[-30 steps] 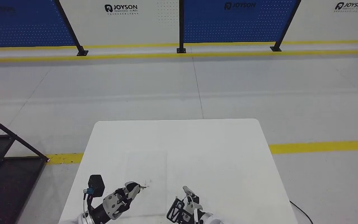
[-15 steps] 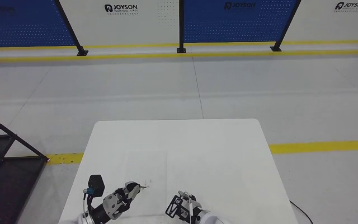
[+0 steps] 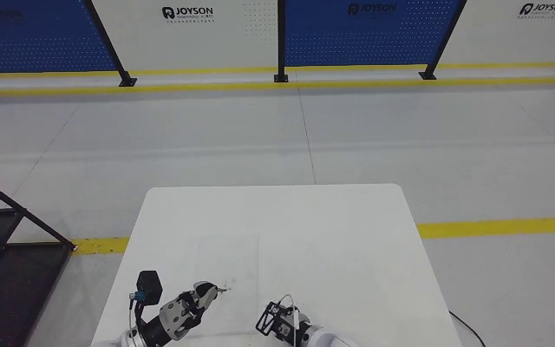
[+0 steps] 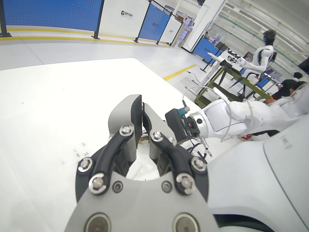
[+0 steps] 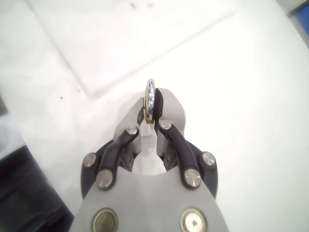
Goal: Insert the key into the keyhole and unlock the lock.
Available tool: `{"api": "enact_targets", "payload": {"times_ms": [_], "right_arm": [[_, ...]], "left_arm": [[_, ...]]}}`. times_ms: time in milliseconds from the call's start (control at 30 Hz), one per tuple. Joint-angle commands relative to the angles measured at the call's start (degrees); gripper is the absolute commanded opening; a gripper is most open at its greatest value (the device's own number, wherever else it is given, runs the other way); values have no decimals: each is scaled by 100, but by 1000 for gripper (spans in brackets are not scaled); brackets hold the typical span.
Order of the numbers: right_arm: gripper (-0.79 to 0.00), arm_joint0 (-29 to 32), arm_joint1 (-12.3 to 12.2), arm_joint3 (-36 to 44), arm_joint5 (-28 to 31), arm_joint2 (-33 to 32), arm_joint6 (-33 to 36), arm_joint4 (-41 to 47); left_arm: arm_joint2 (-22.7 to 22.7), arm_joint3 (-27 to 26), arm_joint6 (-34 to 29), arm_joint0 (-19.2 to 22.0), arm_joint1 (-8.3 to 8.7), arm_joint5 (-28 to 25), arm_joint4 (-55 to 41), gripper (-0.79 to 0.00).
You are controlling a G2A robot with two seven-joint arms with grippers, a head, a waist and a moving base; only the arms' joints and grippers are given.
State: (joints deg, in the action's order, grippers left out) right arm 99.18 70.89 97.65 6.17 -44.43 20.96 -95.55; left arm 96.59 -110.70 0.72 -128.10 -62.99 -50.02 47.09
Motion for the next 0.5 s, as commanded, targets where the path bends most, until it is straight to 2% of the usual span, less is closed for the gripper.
{"api": "enact_targets", "payload": {"times_ms": [0, 233, 467], "right_arm": [[-785, 23, -4, 110, -100, -74, -142, 140], [-785, 378, -141, 926, -149, -1002, -1286, 1259], [-785, 632, -239, 1287, 769, -1825, -2368, 3034]], "left_arm": [[0, 0, 0, 0, 0, 0, 0, -785], [-120, 31, 40, 116, 0, -100, -364, -785], [-427, 207, -152, 433, 15, -222, -1465, -785]]}}
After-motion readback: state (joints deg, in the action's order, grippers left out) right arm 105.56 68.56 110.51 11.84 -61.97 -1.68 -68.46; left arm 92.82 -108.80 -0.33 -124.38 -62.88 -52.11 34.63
